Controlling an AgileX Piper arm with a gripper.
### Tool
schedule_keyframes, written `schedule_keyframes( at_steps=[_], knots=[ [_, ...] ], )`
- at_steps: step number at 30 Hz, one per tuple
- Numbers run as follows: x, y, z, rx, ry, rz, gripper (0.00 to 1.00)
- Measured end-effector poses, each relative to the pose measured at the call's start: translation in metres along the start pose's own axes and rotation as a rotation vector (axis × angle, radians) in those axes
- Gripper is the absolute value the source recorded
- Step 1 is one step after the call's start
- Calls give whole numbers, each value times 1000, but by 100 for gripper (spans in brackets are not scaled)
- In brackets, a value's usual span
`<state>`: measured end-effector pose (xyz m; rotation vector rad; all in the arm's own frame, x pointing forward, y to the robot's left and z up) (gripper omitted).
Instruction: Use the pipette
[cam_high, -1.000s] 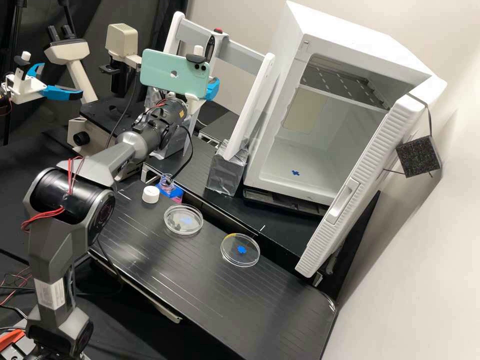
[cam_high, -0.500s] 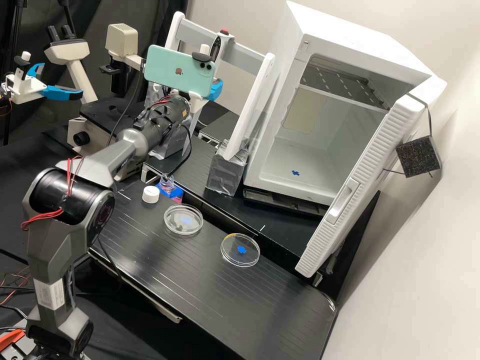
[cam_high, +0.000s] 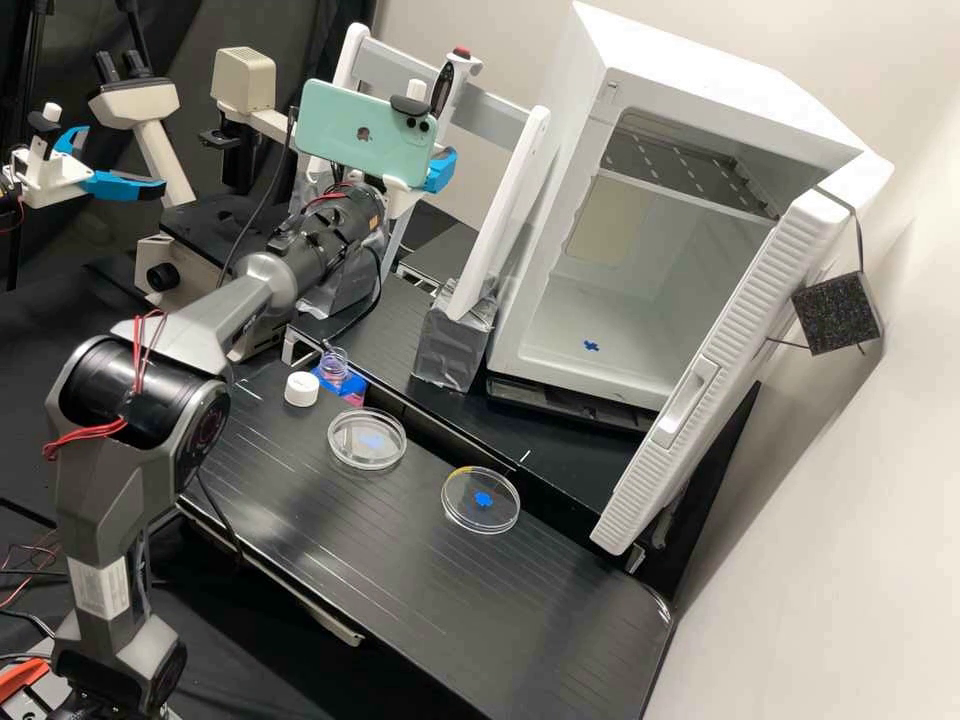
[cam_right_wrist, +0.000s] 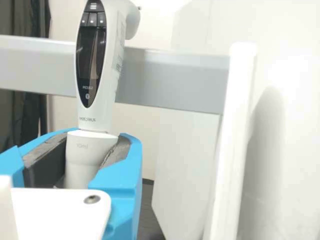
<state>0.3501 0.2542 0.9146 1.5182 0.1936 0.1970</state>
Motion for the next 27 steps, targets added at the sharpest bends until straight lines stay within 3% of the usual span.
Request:
schedule_keyframes(
  at_steps=[8, 12, 19, 27],
  knots=[
    [-29, 9, 8, 81, 11, 77, 0],
    [-44, 13, 9, 86, 37, 116, 0],
    [-72, 11, 16, 129, 74, 175, 0],
    [-91, -15, 21, 132, 84, 158, 0]
  ],
)
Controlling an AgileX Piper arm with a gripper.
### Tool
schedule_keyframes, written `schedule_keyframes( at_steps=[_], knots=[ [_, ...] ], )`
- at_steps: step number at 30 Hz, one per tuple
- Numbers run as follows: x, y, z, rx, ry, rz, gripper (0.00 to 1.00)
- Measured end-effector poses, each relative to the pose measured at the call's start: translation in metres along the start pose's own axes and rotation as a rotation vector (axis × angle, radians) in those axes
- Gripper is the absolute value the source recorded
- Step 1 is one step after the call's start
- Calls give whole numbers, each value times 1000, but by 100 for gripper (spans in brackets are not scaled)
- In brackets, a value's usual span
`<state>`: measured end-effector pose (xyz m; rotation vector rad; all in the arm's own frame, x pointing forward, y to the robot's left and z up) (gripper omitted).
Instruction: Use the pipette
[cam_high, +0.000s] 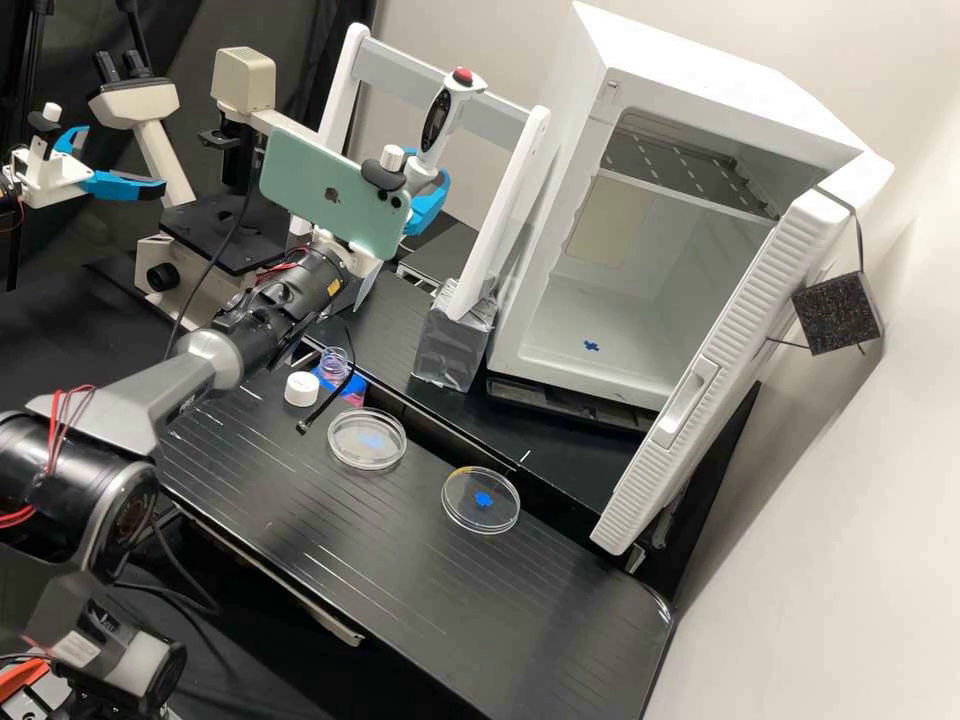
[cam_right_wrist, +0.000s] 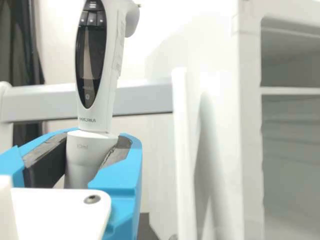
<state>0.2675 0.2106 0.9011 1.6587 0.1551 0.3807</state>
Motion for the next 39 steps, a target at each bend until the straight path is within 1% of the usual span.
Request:
schedule_keyframes(
  at_steps=[6, 10, 11, 17, 22, 24, 28, 30, 32, 35, 39],
  knots=[
    [-9, -17, 4, -26, -5, -41, 0],
    [-14, -24, 7, -29, -6, -46, 0],
    [-15, -25, 8, -35, -7, -47, 0],
    [-21, -29, 12, -36, 0, -23, 0],
    [-23, -32, 13, -54, 17, -4, 0],
    [-23, -34, 14, -70, 18, -3, 0],
    [-23, -37, 14, -72, 21, -8, 0],
    [-23, -40, 16, -82, 17, -16, 0],
    [-23, -40, 16, -82, 17, -16, 0],
    [-22, -41, 16, -97, 18, -15, 0],
    [-24, -42, 17, -105, 23, -10, 0]
  ],
)
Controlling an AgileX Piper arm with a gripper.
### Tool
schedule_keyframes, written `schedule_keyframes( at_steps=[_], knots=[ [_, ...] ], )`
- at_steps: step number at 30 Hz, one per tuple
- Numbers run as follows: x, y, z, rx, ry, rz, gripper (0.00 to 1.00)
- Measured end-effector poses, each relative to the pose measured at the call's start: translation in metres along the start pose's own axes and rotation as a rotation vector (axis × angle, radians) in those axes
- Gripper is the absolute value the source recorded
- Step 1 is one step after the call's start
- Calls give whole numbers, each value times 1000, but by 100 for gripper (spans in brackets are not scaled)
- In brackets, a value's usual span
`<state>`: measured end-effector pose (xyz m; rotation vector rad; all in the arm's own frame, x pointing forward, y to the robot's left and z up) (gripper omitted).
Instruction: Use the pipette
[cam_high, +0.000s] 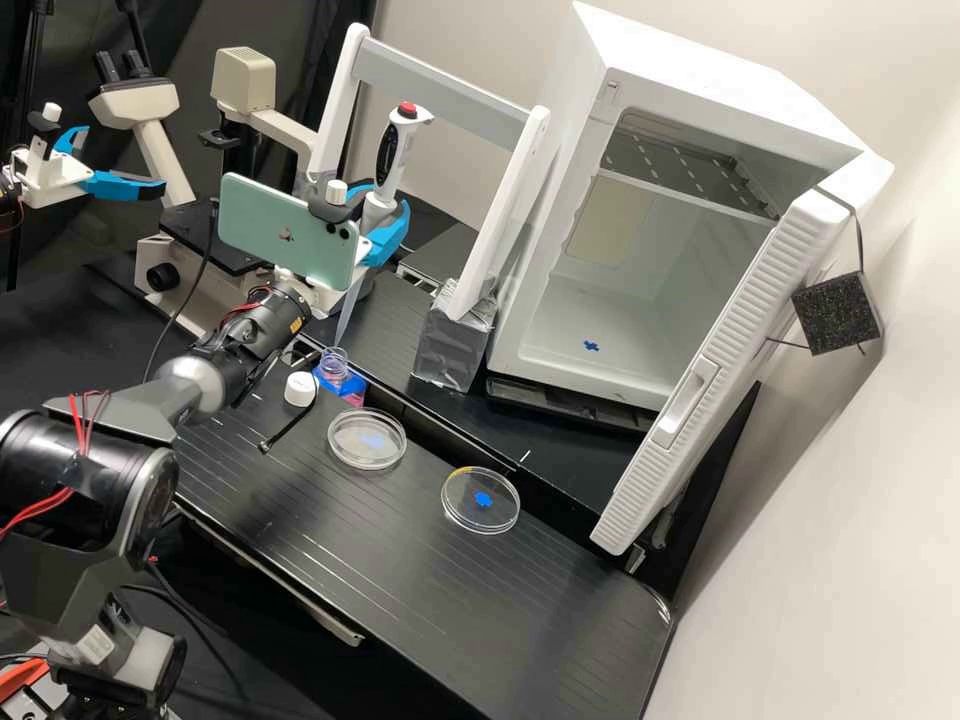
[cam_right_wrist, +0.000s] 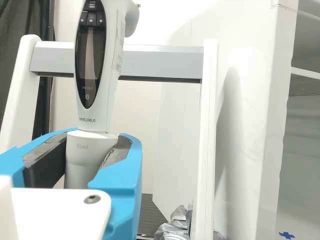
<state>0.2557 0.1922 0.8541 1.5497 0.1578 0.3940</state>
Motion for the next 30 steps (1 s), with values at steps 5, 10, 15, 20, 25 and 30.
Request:
schedule_keyframes(
  at_steps=[5, 10, 15, 20, 25, 30],
  knots=[
    [1, -4, 4, -6, -6, 1, 0],
    [-4, -12, 12, -20, -20, -6, 0],
    [-10, -20, 21, -34, -44, -33, 0],
    [-18, -26, 26, -43, -38, -16, 0],
    [-26, -30, 29, -42, -10, 31, 0],
    [-31, -39, 32, -30, -18, 7, 0]
  ],
)
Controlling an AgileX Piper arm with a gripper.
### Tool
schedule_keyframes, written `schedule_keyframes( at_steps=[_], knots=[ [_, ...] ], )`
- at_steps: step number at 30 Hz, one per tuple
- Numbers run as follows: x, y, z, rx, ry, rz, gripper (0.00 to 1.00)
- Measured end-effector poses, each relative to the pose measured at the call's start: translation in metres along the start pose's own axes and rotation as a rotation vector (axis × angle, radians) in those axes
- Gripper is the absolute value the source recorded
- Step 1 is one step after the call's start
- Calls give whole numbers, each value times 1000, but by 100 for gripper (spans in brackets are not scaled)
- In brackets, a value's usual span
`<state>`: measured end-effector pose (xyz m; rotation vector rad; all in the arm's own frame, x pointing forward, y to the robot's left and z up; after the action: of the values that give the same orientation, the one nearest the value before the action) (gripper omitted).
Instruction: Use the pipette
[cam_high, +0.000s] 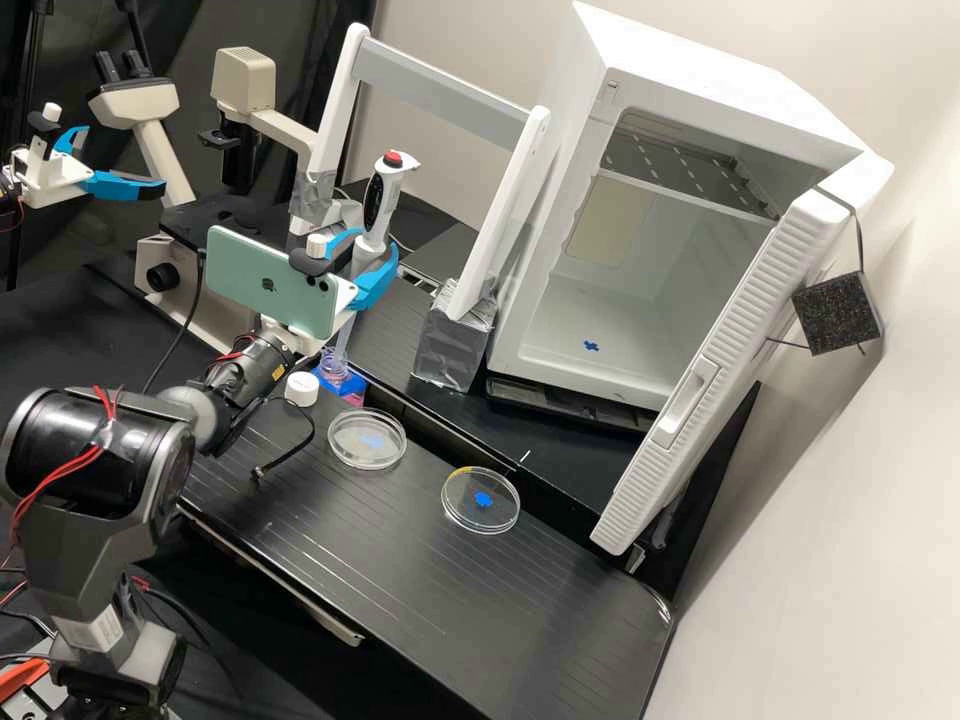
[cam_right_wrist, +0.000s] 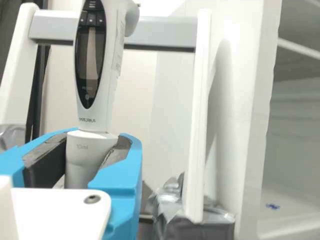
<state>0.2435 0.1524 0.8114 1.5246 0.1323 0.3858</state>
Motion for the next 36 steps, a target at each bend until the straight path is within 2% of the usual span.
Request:
schedule_keyframes(
  at_steps=[7, 16, 25, 36],
  knots=[
    [-4, -21, 3, -4, -15, -74, 0],
    [-4, -32, 8, -8, -51, -94, 0],
    [-6, -29, 9, -2, -60, -86, 0],
    [-9, -8, -4, 12, -15, -21, 0]
  ],
)
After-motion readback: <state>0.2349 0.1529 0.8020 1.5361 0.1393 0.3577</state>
